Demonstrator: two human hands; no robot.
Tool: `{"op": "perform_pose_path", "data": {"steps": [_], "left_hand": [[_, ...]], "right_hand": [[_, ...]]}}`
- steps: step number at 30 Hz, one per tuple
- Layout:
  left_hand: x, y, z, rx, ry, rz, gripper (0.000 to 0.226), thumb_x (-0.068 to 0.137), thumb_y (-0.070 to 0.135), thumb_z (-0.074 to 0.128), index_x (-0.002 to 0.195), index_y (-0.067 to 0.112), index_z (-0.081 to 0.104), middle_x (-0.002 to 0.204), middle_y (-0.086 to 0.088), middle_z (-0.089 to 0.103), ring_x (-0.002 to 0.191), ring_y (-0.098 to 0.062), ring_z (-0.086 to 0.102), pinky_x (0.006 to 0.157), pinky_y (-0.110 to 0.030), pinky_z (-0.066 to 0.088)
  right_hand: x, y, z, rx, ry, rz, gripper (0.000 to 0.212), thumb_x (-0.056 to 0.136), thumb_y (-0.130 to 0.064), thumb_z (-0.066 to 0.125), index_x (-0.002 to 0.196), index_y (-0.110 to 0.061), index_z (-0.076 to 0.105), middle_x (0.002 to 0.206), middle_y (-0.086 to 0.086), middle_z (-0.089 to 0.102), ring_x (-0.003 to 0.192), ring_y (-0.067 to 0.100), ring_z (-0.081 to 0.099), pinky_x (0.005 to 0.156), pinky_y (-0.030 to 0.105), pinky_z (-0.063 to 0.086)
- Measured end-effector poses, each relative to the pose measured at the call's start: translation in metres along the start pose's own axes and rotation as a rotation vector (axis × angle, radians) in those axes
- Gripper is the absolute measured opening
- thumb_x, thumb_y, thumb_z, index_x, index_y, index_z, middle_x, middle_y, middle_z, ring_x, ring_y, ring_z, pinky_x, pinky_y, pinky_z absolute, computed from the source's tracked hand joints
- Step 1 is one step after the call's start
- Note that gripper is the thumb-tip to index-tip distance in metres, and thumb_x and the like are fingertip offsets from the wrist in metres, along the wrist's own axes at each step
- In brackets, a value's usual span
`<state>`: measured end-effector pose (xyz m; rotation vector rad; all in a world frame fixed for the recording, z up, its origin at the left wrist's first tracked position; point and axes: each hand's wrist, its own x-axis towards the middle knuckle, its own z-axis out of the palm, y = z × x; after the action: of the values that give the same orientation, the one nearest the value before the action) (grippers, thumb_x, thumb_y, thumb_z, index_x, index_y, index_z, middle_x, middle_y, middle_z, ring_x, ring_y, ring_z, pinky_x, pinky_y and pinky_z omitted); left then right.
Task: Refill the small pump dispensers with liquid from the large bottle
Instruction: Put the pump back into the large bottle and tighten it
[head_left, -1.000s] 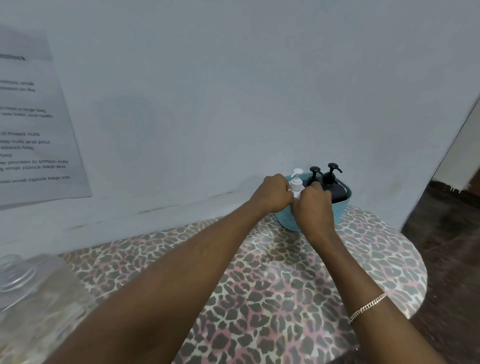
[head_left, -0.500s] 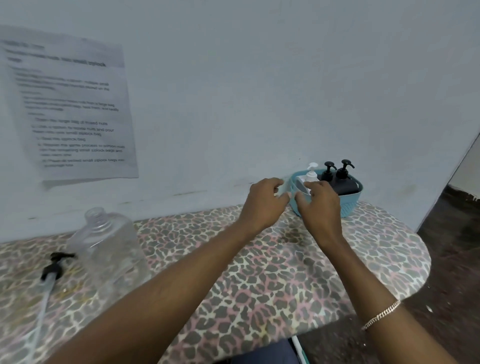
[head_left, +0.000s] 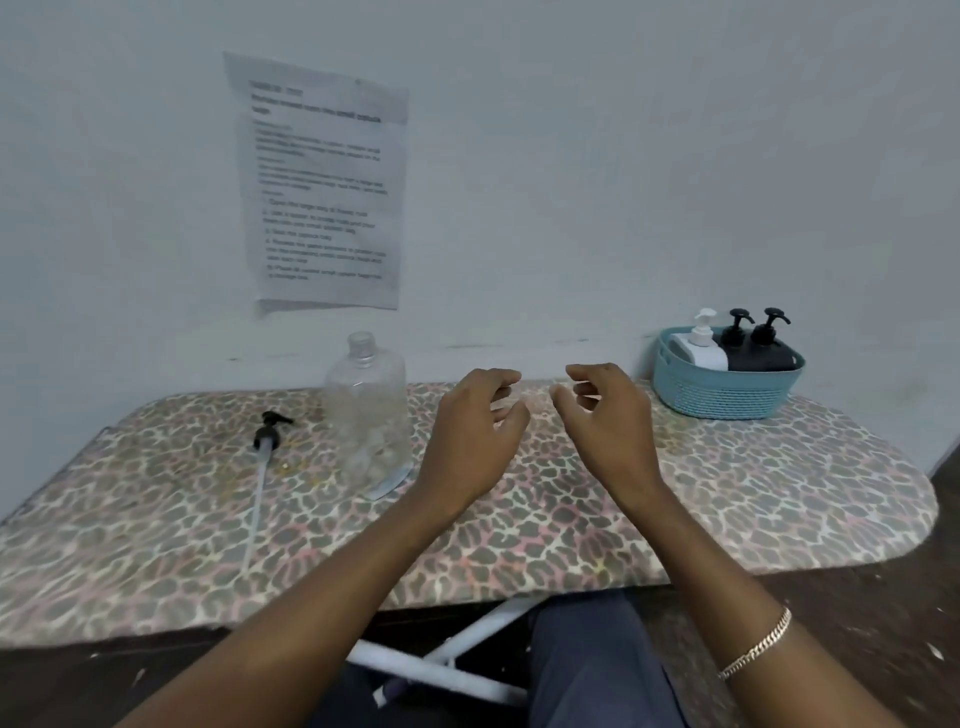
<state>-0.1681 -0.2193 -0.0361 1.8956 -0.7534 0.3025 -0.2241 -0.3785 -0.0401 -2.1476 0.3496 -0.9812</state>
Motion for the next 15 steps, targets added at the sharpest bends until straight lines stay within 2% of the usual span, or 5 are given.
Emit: {"op": "perform_pose_path", "data": {"steps": [4,6,9,12,15], "left_hand": [[-0.014,-0.002,-0.019,0.001,0.043,-0.009,0.027,0.101,0.021,0.070,0.127,0.012,0.070,0.119,0.003,0.071,0.102,-0.001,0.069,0.083,-0.005,0.051],[-0.054,-0.016,-0.077,0.051,0.205,0.005,0.018,0.100,0.019,0.071,0.117,0.013,0.072,0.109,0.004,0.072,0.095,0.002,0.069,0.077,-0.006,0.051],[-0.063,-0.024,-0.086,0.114,0.350,0.059,0.005,0.098,0.014,0.072,0.098,0.014,0.067,0.092,0.003,0.067,0.083,-0.008,0.065,0.068,-0.009,0.049],[-0.068,-0.035,-0.089,0.136,0.487,0.034,0.020,0.095,0.017,0.076,0.097,0.015,0.056,0.093,0.000,0.056,0.076,-0.014,0.055,0.067,-0.021,0.048],[-0.074,-0.061,-0.097,0.141,0.563,-0.068,0.040,0.091,0.025,0.082,0.111,0.015,0.048,0.109,-0.003,0.046,0.089,-0.019,0.049,0.079,-0.029,0.048]], "right_hand": [[-0.008,-0.009,0.010,0.005,-0.017,0.005,0.035,0.097,-0.028,0.070,0.129,-0.012,0.070,0.121,-0.003,0.069,0.100,0.008,0.066,0.088,0.023,0.052],[-0.041,-0.052,0.043,0.041,-0.117,-0.077,0.034,0.097,-0.028,0.070,0.128,-0.013,0.071,0.120,-0.004,0.070,0.099,0.007,0.066,0.087,0.022,0.053],[-0.045,-0.059,0.051,0.067,-0.126,-0.073,0.034,0.097,-0.027,0.071,0.128,-0.013,0.071,0.119,-0.004,0.070,0.099,0.007,0.066,0.088,0.026,0.056],[-0.045,-0.062,0.055,0.090,-0.136,-0.091,0.033,0.098,-0.027,0.070,0.128,-0.013,0.071,0.119,-0.004,0.069,0.099,0.008,0.067,0.091,0.032,0.059],[-0.053,-0.078,0.068,0.135,-0.126,-0.126,0.031,0.098,-0.027,0.070,0.127,-0.014,0.071,0.118,-0.004,0.069,0.099,0.009,0.068,0.090,0.032,0.059]]}}
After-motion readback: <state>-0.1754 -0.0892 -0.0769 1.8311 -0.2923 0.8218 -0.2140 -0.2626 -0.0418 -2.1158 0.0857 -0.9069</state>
